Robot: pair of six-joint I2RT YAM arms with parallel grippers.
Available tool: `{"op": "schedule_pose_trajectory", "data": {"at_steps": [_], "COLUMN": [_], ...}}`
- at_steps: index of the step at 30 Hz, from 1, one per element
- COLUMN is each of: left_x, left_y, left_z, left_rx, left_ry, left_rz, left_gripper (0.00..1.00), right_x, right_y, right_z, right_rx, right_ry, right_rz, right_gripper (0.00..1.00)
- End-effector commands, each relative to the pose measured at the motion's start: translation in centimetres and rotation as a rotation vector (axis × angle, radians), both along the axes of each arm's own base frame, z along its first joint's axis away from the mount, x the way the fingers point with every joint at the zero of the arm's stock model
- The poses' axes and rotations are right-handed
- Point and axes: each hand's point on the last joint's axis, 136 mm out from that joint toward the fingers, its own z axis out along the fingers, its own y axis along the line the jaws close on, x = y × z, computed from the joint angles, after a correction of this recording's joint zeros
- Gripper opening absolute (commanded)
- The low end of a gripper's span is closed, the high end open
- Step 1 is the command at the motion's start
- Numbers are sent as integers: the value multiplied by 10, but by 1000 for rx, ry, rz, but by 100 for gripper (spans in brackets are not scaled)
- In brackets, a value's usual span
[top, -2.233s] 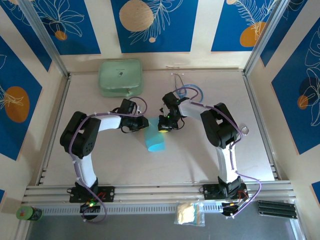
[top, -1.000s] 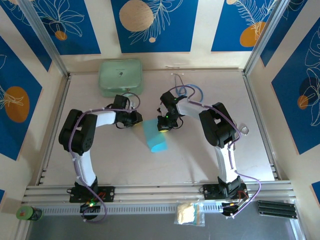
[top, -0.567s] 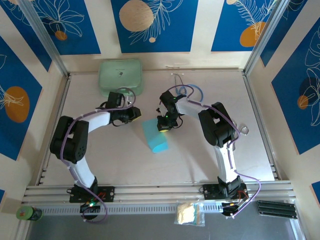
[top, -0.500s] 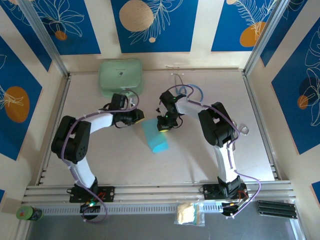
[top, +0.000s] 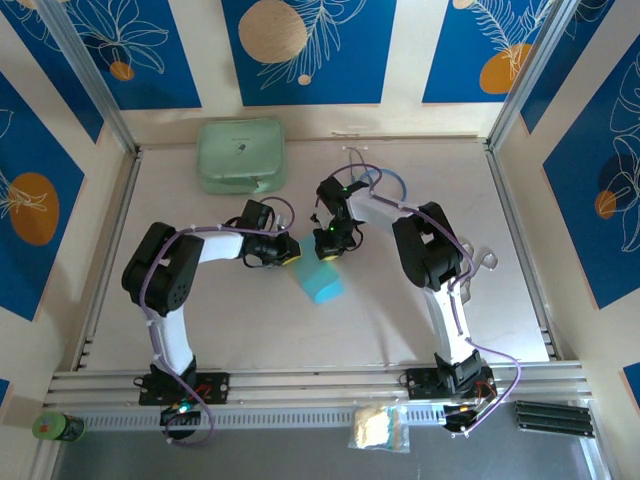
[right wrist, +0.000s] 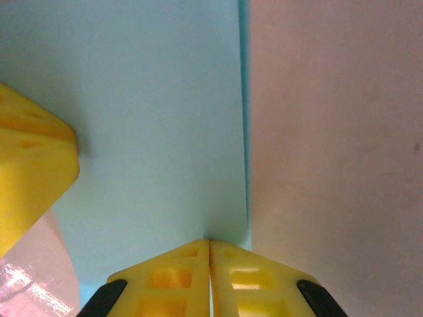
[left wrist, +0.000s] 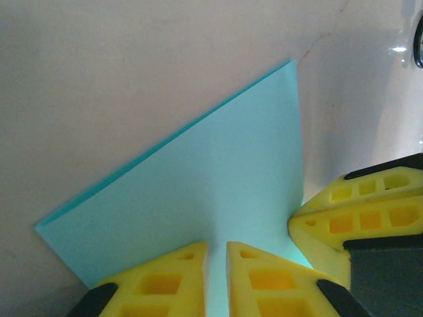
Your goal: Fold a paper plane with a square sheet of paper (pick it up from the middle)
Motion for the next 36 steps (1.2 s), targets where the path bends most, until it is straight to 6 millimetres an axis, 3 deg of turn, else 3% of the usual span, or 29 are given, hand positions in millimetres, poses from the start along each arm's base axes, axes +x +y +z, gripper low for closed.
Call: {"op": "schedule_pose_trajectory", "data": {"at_steps": [1, 6, 10, 17, 28, 36], "left_x": [-4, -12, -15, -15, -9, 8], "left_y": [8, 15, 16, 13, 9, -2], "left_z": [-19, -39, -46, -47, -47, -24], "left_rx": [65, 98, 103, 109, 129, 85], "left_ry": [53, 117, 130, 104, 51, -15], "left_rz": [28, 60, 59, -16, -107, -114], "left_gripper": [14, 11, 11, 11, 11, 12], "right_x": [7, 13, 4, -11, -7, -22], "right_y": [-18, 8, 10, 9, 1, -20], "right_z": [-14, 55, 74, 46, 8, -23], "right_rx": [-84, 109, 174, 151, 98, 42], "right_ry": [-3, -82, -88, -12, 30, 85], "right_rz": [-15, -92, -154, -144, -147, -181], "right_gripper": [10, 10, 9, 9, 8, 8]}}
